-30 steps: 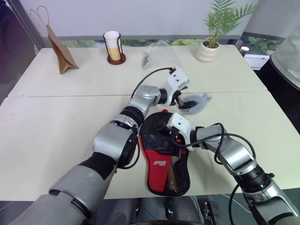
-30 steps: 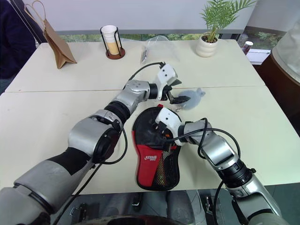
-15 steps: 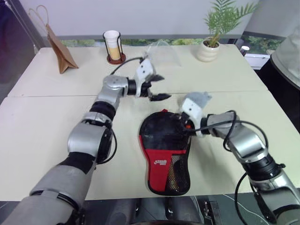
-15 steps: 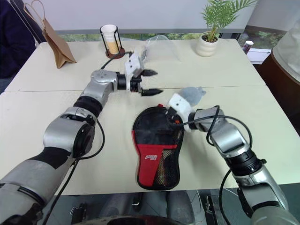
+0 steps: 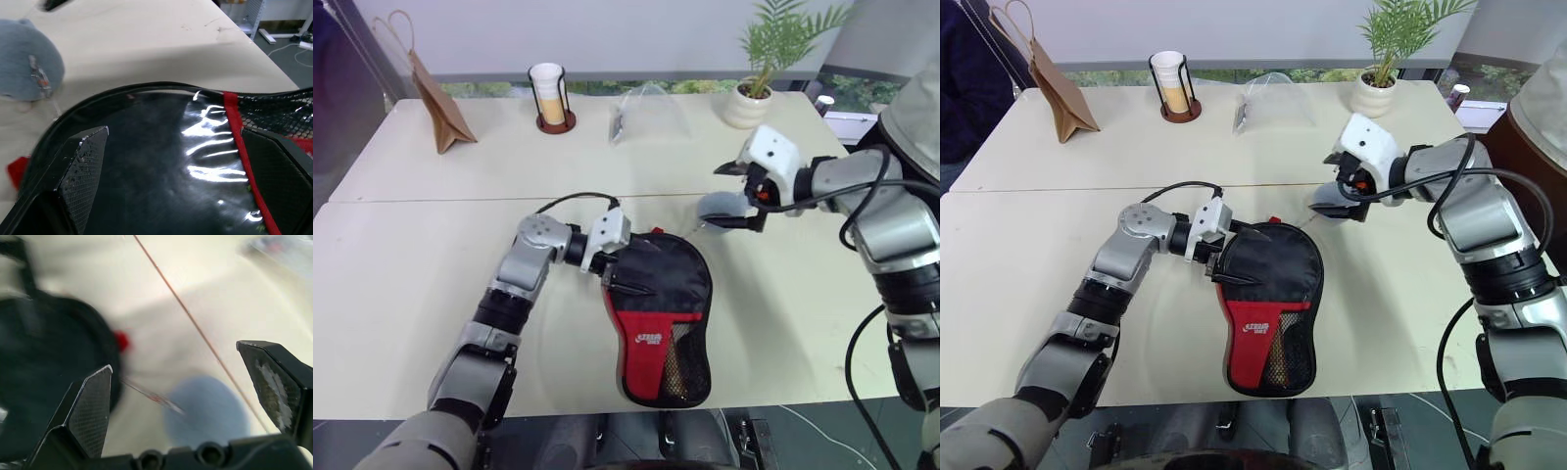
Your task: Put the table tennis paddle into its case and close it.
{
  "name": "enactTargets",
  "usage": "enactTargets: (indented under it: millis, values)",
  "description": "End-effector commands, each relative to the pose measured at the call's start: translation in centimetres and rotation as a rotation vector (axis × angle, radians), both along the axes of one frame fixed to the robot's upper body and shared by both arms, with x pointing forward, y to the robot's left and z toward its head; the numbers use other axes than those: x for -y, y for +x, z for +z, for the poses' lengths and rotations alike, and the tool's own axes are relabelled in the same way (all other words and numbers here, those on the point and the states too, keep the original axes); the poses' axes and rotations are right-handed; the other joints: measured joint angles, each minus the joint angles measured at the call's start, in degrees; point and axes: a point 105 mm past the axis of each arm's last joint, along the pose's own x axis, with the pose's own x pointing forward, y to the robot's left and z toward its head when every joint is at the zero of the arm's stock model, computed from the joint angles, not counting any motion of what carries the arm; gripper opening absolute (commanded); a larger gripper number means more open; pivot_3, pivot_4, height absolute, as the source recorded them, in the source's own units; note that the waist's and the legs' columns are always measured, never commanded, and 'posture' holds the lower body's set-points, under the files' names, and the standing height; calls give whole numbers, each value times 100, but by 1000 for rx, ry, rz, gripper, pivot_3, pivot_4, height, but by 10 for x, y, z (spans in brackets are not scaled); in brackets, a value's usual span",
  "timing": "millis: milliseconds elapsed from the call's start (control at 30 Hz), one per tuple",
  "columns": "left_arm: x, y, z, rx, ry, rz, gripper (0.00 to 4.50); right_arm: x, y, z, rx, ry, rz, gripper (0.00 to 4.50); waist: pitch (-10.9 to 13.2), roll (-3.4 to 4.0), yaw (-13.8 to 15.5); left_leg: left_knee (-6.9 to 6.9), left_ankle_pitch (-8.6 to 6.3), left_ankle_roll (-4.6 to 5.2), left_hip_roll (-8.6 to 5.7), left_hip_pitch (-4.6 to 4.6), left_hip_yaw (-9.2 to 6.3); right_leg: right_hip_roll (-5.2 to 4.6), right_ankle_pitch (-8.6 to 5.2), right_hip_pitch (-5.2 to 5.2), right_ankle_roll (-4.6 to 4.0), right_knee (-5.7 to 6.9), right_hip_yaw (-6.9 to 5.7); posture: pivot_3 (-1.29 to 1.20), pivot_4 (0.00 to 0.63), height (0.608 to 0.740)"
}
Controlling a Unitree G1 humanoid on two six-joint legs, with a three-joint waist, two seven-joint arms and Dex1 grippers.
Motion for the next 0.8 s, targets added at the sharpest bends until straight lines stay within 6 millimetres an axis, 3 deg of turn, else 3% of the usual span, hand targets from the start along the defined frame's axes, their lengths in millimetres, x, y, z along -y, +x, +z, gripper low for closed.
enactTargets:
  millis: [33,300,767,800]
  values:
    - [6,-10,-4,9,1,-13,4470,21,11,-4,-16,-79,3,4500,0,1,-8,0,0,0,0,0,1,1,0,-1,0,2,0,0,150,734]
    - [5,-3,-37,7,72,77,4470,41,39,-28,-52,-171,-26,4500,9,17,-85,-4,3,-5,1,3,6,3,3,-7,-5,6,1,0,150,734]
    - [4,3,-59,-16,92,154,4470,22,52,-40,-97,-179,37,4500,4,26,-129,-5,4,-8,-2,15,2,4,4,6,-5,8,2,0,150,734]
    - [3,3,-59,-17,92,157,4492,20,52,-41,-102,-178,41,4245,4,26,-131,-5,4,-8,-2,16,2,4,4,7,-5,8,2,0,150,734]
